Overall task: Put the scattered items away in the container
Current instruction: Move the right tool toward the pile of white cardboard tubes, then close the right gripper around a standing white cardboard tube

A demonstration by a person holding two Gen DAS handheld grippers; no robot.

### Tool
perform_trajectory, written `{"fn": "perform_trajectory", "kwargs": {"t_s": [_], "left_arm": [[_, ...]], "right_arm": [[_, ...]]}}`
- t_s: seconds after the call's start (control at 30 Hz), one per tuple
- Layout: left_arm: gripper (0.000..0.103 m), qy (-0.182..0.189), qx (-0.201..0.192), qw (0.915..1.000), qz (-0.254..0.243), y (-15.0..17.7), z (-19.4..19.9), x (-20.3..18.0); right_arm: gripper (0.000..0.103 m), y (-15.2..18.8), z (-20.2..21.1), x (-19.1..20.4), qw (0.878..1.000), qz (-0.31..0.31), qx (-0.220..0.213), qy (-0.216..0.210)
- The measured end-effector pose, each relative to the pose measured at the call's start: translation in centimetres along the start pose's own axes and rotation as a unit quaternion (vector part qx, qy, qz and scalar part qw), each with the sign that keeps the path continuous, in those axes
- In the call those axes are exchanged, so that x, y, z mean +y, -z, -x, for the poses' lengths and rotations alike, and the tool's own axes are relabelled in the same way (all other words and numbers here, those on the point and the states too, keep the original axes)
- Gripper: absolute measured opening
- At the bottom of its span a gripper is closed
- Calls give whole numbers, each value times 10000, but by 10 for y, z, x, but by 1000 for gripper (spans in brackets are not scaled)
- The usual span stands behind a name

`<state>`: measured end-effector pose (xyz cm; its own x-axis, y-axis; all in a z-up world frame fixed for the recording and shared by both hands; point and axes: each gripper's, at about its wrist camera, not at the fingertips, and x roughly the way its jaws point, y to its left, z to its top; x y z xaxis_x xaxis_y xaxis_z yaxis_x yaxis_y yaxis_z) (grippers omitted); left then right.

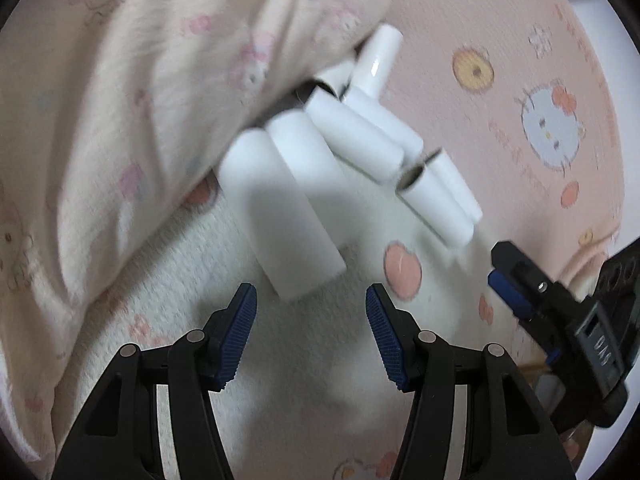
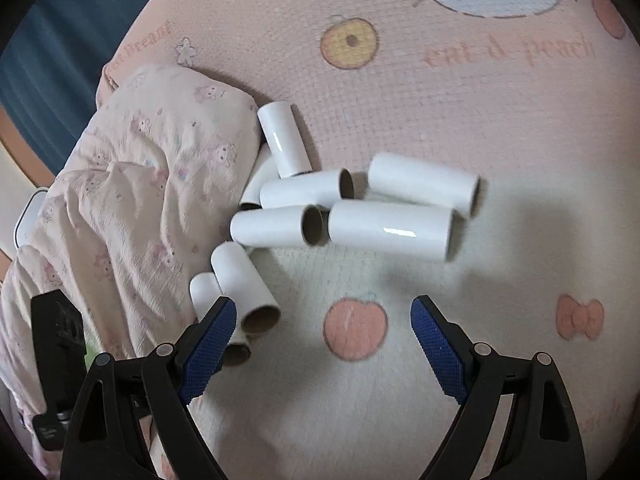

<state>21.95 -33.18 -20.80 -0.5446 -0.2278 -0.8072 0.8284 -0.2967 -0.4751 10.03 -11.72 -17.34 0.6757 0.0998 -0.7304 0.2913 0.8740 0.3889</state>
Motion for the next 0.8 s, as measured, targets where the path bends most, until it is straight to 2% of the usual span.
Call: {"fn": "perform_trajectory", "kwargs": {"t_s": [0.1, 0.23, 0.3, 0.37, 0.4, 0.43, 0.63, 0.73, 0.77, 0.8], "left_arm": [[61, -24, -91, 9997, 215, -10, -4, 6], [61, -66, -170, 9995, 274, -20, -11, 8], [60, -139, -226, 9993, 280, -23, -14, 8], [56, -217, -188, 9989, 360, -26, -18, 11], [54, -217, -177, 9989, 388, -26, -20, 12], [54, -178, -198, 9988, 417, -26, -20, 14], [52, 59, -202, 9980, 598, -26, -17, 27], [52, 154, -206, 9976, 647, -25, -16, 31], [52, 189, -218, 9974, 654, -25, -16, 31], [52, 226, -227, 9974, 643, -24, -16, 32]], "right_arm": [[88, -1, -18, 7, 9996, 161, 135, -165], [88, 7, -41, 27, 9954, 921, 209, -177], [88, 13, -49, 33, 9939, 1049, 218, -248], [77, 17, -56, 37, 9920, 1205, 163, -348], [70, 18, -58, 40, 9919, 1194, 104, -418], [67, 18, -60, 42, 9915, 1192, 105, -508], [67, 15, -78, 44, 9898, 1054, 375, -881], [66, 18, -88, 39, 9872, 855, 582, -1211], [65, 20, -93, 37, 9862, 747, 681, -1313], [57, 22, -98, 35, 9843, 663, 812, -1423]]}}
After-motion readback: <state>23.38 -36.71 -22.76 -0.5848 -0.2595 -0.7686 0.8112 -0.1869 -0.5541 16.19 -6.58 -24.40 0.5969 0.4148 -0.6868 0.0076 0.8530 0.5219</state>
